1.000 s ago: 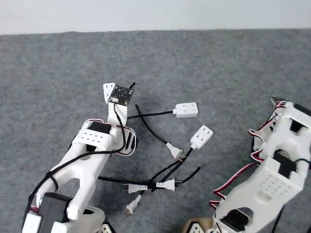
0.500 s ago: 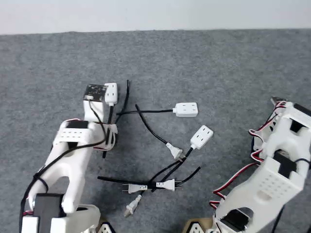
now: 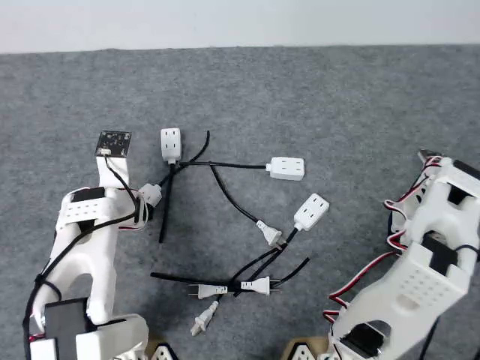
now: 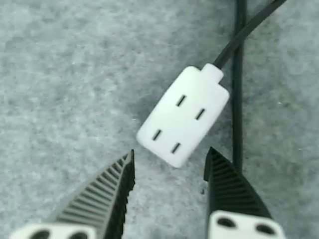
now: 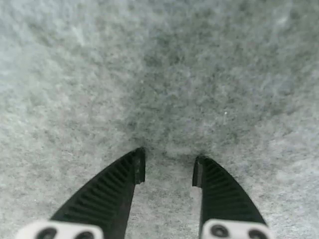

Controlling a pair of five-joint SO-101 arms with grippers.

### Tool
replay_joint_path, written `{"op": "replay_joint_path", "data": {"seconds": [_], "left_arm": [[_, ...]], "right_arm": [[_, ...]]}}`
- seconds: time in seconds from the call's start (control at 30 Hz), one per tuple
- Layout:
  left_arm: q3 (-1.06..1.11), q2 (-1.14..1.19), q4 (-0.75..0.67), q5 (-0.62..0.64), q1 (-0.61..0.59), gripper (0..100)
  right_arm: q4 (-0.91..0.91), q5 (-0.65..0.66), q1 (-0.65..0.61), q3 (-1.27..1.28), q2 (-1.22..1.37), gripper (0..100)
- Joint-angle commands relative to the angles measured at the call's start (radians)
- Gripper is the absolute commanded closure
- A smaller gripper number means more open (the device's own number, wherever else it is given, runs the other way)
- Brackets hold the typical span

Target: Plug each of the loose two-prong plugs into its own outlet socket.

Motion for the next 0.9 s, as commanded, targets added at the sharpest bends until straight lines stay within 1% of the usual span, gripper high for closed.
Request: {"op": "replay_joint_path", "data": {"seconds": [0.0,0.17,0.23,0.37,0.47,0.53,0.6,0.7,0.8,0.87], "left_arm": [[-0.048,-0.003,-0.029,-0.055,-0.005,79],[-0.042,-0.014,-0.106,-0.103,-0.006,79],[-0.050,-0.014,-0.114,-0.158,-0.003,79],[-0.051,-0.002,-0.180,-0.264,0.025,78],[-0.061,0.017,-0.176,-0.293,0.046,78],[-0.094,0.071,-0.175,-0.295,0.049,78],[-0.176,0.138,-0.120,-0.292,0.043,78],[-0.346,0.270,0.049,-0.295,0.032,79],[-0.510,0.404,0.172,-0.295,0.026,79],[-0.591,0.476,0.258,-0.295,0.025,82]], "right_arm": [[-0.028,0.020,-0.071,0.012,0.012,86.3],[-0.028,0.021,-0.071,0.012,0.012,86.3],[-0.028,0.021,-0.071,0.012,0.012,86.3],[-0.028,0.021,-0.071,0.012,0.012,86.3],[-0.028,0.021,-0.071,0.012,0.012,86.3],[-0.028,0.021,-0.071,0.012,0.012,86.3],[-0.028,0.021,-0.071,0.012,0.012,86.3],[-0.028,0.021,-0.071,0.012,0.013,86.3],[-0.028,0.021,-0.071,0.012,0.013,86.3],[-0.028,0.020,-0.071,0.012,0.013,86.3]]}}
